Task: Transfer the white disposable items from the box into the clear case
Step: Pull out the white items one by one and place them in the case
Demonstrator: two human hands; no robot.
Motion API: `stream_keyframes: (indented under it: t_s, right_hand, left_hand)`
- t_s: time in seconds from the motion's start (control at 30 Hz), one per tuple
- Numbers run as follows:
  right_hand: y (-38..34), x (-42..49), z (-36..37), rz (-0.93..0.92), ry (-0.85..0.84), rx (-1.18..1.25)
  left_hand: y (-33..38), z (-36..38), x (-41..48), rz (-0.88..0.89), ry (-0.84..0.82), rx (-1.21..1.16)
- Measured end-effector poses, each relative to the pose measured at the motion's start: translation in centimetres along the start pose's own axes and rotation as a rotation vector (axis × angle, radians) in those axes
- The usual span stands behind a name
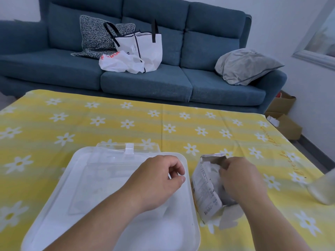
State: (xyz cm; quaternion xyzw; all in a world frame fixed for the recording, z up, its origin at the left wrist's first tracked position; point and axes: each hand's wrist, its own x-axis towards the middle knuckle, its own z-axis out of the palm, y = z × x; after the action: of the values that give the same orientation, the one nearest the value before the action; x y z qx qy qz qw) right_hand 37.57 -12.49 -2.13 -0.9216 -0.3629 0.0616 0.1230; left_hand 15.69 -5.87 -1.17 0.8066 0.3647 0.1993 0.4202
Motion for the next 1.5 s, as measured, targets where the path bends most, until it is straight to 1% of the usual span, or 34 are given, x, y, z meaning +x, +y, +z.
stream_keyframes:
  t_s: [0.07,0.13,0.2,0.27,0.33,0.4,0.5,0.57,0.77,0.9,0.97,1.03,1.1,1.13,1.2,1.27,1.33,1.4,1.43,1.5]
  right_hand:
    - [-0.3,-0.3,0.4,-0.023,-0.146,-0.093]
    - [-0.6,-0.6,0.7,-0.03,-0.214,-0.133]
    - [-0.9,-0.9,0.5,-0.03,-0.163,-0.029]
    - [-1.2,-1.2,0.0,-0.08,-0.102,0.163]
    - [-1.8,-1.8,-0.6,-0.147,-0.137,0.334]
    - [-2.0,-2.2,-1.0,-0.176,-0.154,0.374]
    - [-1.6,-2.1,-2.2,-0.172,-0.036,0.314]
    - [-1.3,-2.1,-3.5,-0.157,0.054,0.351]
    - [-1.5,-2.9,-5.3,-0.221,0.256,0.519]
    - [-1.2,-2.7,-5.3,-0.169,0.509,0.783]
    - [-1.1,-2.7,-5.7,-0.17,0.53,0.933]
    - [-1.3,-2.9,-6.3,-0.243,0.44,1.068]
    - [-1.8,-3.5,-6.8,-0.367,0.282,1.155]
    - [-2.1,-3.9,-7.0,-0.424,0.19,1.19]
    - [-2.6,-4.5,-7.0,-0.52,-0.002,1.234]
    - [-2.9,-4.9,-6.6,-0.587,-0.196,1.24]
    - [-3.2,-5.1,-6.1,-0.627,-0.363,1.218]
    - [-3.3,-5.4,-5.7,-0.66,-0.495,1.125]
    - [-3.4,-5.6,-5.6,-0.661,-0.547,1.08]
    - [-3.5,-5.8,-5.4,-0.637,-0.6,1.028]
  left_hand:
    - [0.0,0.0,0.0,0.0,0.0,0.008]
    - [0.1,0.0,-0.1,-0.002,-0.002,0.01]
    - [0.1,0.0,-0.1,-0.002,-0.012,0.019]
    - [0.1,-0.1,-0.1,-0.003,-0.027,0.027]
    - [0.1,-0.1,-0.2,-0.006,-0.048,0.035]
    - [0.3,0.0,-0.2,-0.004,-0.08,0.047]
    - [0.8,0.3,-0.3,-0.003,-0.146,0.046]
    - [1.0,0.4,-0.4,-0.003,-0.165,0.038]
    - [1.2,0.5,-0.3,-0.022,-0.113,-0.082]
    - [1.4,0.4,-0.2,-0.018,-0.068,-0.167]
    - [1.4,0.3,-0.2,-0.024,-0.061,-0.19]
    - [1.4,0.2,-0.2,-0.038,-0.057,-0.2]
    - [1.7,0.1,-0.3,-0.051,-0.051,-0.256]
    - [1.9,0.0,-0.3,-0.058,-0.037,-0.339]
    - [2.3,-0.1,-0.2,-0.119,-0.022,-0.593]
    - [2.3,-0.6,0.1,-0.204,-0.032,-0.861]
    - [2.2,-1.4,0.1,-0.239,-0.053,-1.039]
    - [2.1,-1.9,0.1,-0.243,-0.04,-1.12]
    - [2.0,-2.0,0.1,-0.251,-0.008,-1.126]
    - [1.9,-2.1,0.1,-0.253,0.058,-1.093]
